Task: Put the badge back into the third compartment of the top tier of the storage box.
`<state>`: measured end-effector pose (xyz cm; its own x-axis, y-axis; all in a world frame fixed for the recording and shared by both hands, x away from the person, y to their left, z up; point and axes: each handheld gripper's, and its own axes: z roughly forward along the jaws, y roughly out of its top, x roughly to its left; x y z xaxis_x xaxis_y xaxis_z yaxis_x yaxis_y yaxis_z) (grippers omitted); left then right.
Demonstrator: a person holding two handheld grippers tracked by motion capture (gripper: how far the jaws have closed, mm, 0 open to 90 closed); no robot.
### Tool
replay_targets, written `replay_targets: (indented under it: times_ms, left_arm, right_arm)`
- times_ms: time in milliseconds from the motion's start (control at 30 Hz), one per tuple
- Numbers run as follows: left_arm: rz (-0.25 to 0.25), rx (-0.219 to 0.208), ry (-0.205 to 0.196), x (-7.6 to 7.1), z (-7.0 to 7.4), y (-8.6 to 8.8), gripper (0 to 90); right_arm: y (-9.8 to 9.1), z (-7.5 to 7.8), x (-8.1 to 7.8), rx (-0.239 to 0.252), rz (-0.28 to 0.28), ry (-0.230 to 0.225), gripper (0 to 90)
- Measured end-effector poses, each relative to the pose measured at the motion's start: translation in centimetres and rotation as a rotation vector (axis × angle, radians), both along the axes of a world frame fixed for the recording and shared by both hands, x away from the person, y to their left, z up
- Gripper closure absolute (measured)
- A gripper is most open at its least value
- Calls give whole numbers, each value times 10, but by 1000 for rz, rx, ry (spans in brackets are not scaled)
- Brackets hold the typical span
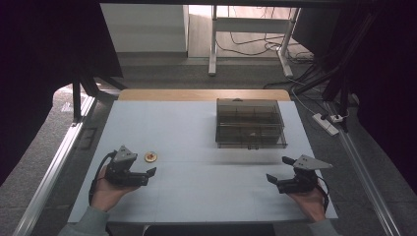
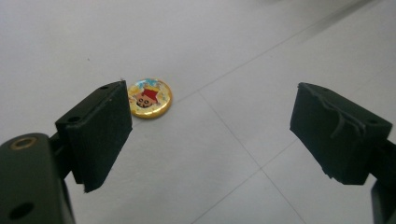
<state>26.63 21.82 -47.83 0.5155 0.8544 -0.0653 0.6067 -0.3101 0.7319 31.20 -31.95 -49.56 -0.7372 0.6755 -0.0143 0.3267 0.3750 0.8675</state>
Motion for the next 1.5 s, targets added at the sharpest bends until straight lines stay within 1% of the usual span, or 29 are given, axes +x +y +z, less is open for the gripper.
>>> replay_targets:
  times_ms: [67, 233, 400, 467, 600, 767, 867, 933, 1033, 1100, 1200, 1267, 1500]
  left_arm:
    - [0, -3, -8, 3, 5, 2, 136]
    - [-5, -12, -9, 15, 15, 4, 136]
    - [-6, -5, 13, 29, 22, 7, 137]
    - [-1, -10, 17, 35, 24, 10, 139]
    - [16, -35, 18, 45, 24, 13, 140]
    - [33, -21, 33, 61, 25, 17, 143]
    - [39, -34, 41, 69, 26, 21, 145]
    - [38, -36, 51, 75, 26, 22, 145]
    - [38, -19, 60, 79, 21, 21, 146]
    - [24, 3, 79, 83, 16, 19, 146]
    - [8, 24, 103, 86, 9, 17, 146]
    - [1, 30, 117, 88, 4, 16, 149]
    - [-13, 93, 155, 96, -8, 10, 155]
  right_arm:
    - [0, 0, 0, -1, 0, -2, 71]
    - [0, -1, 1, -5, -9, 4, 71]
    - [-1, -2, 0, -17, -15, 3, 74]
    - [-2, -2, 0, -19, -19, 7, 74]
    - [-4, -2, 0, -16, -25, 6, 74]
    - [-3, -3, 1, -20, -23, 9, 74]
    - [-3, -3, 1, -25, -27, 9, 74]
    - [-3, -3, 1, -20, -25, 10, 74]
    - [-2, -4, 2, -20, -25, 11, 74]
    - [-2, -4, 1, -29, -23, 10, 74]
    - [-2, -4, 2, -28, -24, 11, 74]
    - [-2, -5, 2, -32, -25, 12, 74]
    - [-1, -6, 3, -42, -23, 18, 74]
